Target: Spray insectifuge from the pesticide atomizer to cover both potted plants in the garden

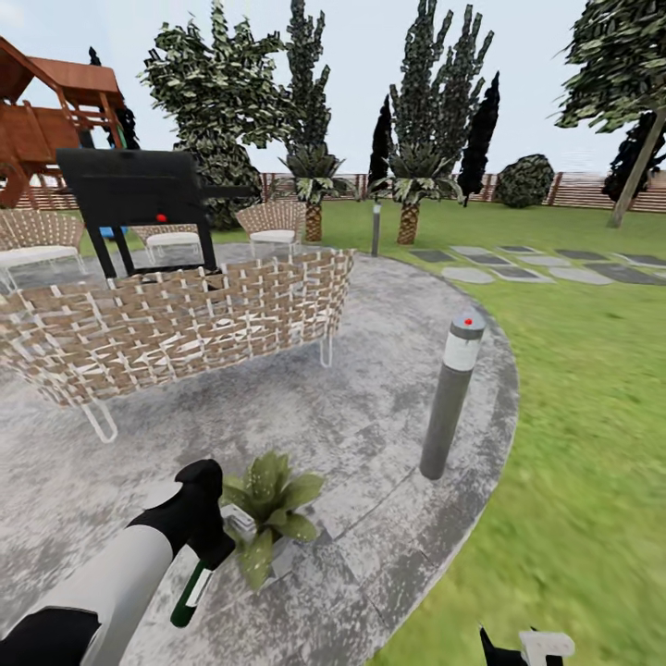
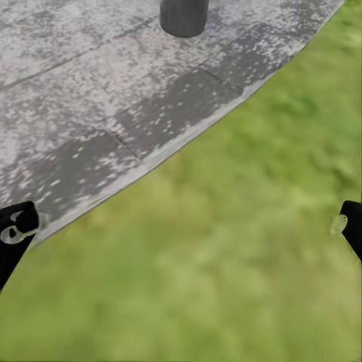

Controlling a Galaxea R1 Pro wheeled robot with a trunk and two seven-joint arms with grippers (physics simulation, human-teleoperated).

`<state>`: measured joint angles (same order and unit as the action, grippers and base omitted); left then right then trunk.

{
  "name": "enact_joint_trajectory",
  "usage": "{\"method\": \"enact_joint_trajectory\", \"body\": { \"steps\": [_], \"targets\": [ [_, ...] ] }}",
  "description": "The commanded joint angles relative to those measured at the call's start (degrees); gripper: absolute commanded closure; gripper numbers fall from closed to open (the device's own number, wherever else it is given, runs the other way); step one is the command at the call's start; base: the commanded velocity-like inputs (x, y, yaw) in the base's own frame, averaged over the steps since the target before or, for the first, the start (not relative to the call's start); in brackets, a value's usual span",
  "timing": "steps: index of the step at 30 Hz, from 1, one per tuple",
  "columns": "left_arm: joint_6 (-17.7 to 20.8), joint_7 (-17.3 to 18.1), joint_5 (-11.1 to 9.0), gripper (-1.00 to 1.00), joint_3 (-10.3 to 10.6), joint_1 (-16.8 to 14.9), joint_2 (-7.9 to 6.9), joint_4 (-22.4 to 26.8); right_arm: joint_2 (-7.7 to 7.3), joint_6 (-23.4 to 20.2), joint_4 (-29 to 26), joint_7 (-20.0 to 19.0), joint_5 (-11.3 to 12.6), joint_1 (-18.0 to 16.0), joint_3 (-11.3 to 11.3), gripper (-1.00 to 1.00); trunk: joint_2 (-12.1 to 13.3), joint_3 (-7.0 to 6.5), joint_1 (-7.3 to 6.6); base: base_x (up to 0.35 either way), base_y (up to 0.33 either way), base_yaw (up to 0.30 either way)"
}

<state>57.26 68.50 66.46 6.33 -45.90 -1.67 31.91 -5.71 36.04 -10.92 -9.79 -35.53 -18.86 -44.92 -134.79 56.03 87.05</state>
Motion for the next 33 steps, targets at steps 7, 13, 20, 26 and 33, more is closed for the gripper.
{"method": "enact_joint_trajectory", "body": {
  "steps": [7, 13, 20, 26, 33],
  "targets": [
    [0.44, 0.58, 0.53, 1.00, 0.32, -0.06, 1.23, 0.08, 0.00, 0.17, 0.02, -0.49, -0.06, -0.04, -0.52, -1.00, -0.02, 0.06, 0.01, 0.045, -0.266, 0.058],
    [0.57, 0.58, 0.59, 1.00, 0.35, -0.06, 1.24, 0.08, 0.00, 0.17, 0.02, -0.58, -0.06, -0.04, -0.47, -1.00, -0.02, 0.06, 0.01, 0.021, -0.279, 0.000],
    [0.57, 0.58, 0.60, 1.00, 0.35, -0.06, 1.23, 0.08, 0.00, 0.17, 0.02, -0.57, -0.06, -0.04, -0.43, -1.00, -0.02, 0.06, 0.01, 0.132, -0.280, 0.077],
    [0.62, 0.58, 0.60, 1.00, 0.27, -0.06, 1.23, 0.08, 0.00, 0.17, 0.02, -0.58, -0.06, -0.04, -0.43, -1.00, -0.02, 0.06, 0.01, 0.171, -0.280, 0.266],
    [0.66, 0.58, 0.60, 1.00, 0.26, -0.06, 1.23, 0.08, 0.00, 0.17, 0.07, -0.58, -0.06, -0.04, -0.39, -1.00, -0.02, 0.06, 0.01, 0.129, -0.294, 0.278]
  ]
}}
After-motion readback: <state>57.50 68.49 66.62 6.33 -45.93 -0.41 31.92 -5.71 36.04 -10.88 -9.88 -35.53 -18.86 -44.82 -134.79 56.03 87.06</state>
